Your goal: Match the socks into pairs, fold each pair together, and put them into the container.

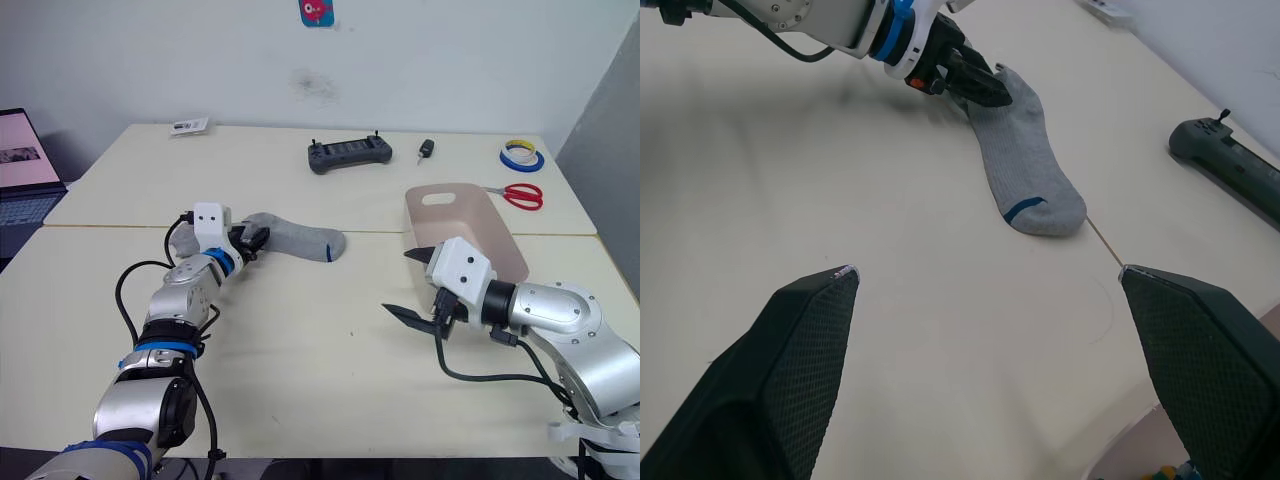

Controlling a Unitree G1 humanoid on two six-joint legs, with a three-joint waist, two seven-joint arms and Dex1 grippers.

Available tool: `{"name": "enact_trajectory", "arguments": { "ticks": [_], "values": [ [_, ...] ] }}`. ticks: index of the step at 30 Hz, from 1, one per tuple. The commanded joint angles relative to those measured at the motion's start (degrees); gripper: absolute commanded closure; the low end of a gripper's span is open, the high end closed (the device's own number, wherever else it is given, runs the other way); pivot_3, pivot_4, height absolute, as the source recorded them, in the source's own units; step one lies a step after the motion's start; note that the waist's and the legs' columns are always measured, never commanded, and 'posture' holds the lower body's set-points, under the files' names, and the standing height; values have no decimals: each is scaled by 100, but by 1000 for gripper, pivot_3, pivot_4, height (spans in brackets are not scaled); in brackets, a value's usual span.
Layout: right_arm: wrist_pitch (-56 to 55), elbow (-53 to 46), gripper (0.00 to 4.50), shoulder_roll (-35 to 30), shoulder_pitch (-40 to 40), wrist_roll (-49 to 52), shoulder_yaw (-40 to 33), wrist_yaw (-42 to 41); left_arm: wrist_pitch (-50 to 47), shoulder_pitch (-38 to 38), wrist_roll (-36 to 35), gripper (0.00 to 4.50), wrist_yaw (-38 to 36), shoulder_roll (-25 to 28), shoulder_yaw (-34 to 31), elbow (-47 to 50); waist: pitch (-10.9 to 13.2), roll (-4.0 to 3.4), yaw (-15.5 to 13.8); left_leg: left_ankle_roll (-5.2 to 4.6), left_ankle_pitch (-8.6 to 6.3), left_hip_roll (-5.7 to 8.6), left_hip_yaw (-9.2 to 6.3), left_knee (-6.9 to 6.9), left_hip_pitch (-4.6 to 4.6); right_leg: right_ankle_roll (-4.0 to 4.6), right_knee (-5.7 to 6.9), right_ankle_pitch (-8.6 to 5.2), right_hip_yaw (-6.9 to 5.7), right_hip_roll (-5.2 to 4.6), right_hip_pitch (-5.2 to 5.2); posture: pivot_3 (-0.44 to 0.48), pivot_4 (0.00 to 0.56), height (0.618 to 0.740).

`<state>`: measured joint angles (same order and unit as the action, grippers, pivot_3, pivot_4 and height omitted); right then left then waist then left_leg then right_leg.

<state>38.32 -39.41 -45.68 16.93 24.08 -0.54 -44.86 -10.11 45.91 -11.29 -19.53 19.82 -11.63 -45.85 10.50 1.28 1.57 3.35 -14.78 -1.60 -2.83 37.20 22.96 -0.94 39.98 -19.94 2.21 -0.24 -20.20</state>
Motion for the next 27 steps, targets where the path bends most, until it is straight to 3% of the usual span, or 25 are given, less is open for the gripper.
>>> {"name": "enact_trajectory", "arguments": {
  "ticks": [1,6,15,16,21,27],
  "values": [
    [-93,-98,0,-59,16,25,-89,-4,129,261,55,1553,131,3,-19,-63,0,0,6,0,0,0,0,0,0,0,0,0,0,0,0,0,150,740],
    [-65,-124,0,-77,-22,21,-97,8,285,412,74,1553,182,-66,-2,-219,0,0,4,0,0,0,2,-1,-1,0,0,0,0,0,0,0,150,740],
    [-55,-142,0,-86,-58,17,-112,31,349,446,15,4312,208,-129,-65,-285,0,0,4,1,0,0,2,0,-1,0,0,0,0,0,0,0,150,740],
    [-54,-144,0,-86,-56,17,-111,35,389,439,15,4452,203,-123,-68,-257,0,0,4,1,1,0,3,0,-1,0,0,0,0,0,0,0,150,740],
    [-68,-137,0,-90,-49,16,-116,35,475,263,-22,4452,79,-128,-7,316,0,0,5,1,1,-1,2,0,0,0,0,0,1,0,-1,0,150,740],
    [-72,-149,0,-85,-51,12,-123,52,-166,-326,-471,4452,-544,-139,93,2166,0,0,4,2,1,-4,3,0,-1,0,0,0,7,0,0,0,150,740]
  ]
}}
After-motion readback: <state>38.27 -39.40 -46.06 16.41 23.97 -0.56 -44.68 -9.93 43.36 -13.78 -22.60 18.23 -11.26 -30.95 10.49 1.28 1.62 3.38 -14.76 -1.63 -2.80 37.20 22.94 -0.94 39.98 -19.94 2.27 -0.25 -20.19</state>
